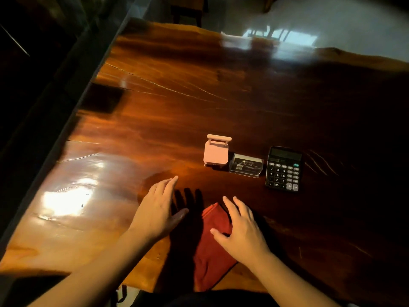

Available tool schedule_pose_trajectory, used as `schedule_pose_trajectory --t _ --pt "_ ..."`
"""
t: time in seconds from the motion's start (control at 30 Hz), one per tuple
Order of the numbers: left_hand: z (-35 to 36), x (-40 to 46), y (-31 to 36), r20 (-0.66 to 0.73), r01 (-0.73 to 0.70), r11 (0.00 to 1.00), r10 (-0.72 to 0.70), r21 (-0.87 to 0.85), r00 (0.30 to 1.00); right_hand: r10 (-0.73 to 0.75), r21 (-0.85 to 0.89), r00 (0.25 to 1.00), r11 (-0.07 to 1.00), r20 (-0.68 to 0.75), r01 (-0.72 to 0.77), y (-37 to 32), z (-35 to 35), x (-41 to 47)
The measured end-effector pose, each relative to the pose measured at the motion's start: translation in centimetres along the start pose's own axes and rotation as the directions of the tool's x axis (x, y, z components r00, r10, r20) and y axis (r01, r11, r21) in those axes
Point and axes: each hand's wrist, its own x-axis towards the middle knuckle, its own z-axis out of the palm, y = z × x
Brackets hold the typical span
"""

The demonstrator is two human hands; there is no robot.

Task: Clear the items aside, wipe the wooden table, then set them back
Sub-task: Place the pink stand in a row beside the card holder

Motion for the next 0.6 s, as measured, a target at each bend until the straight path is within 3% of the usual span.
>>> schedule_pose_trajectory --t 0.2,0.4,0.6 --pt "1.3 -3.2 -0.6 0.147 0.082 0.986 -0.060 -0.146 0.987 0.102 0.016 0.995 0.995 -0.006 -0.102 -0.7 0.5 -1.1" --pt "1.4 -2.8 0.2 0.250 0.025 0.970 0.038 -0.244 0.967 0.229 0.020 0.971 0.974 -0.072 -0.228 -1.3 1.2 -3.2" --pt "2.2 -1.1 2.1 0.391 -0.007 0.962 0.117 -0.272 0.913 0.448 0.266 0.881 0.877 -0.152 -0.400 -1.2 2.6 -5.1"
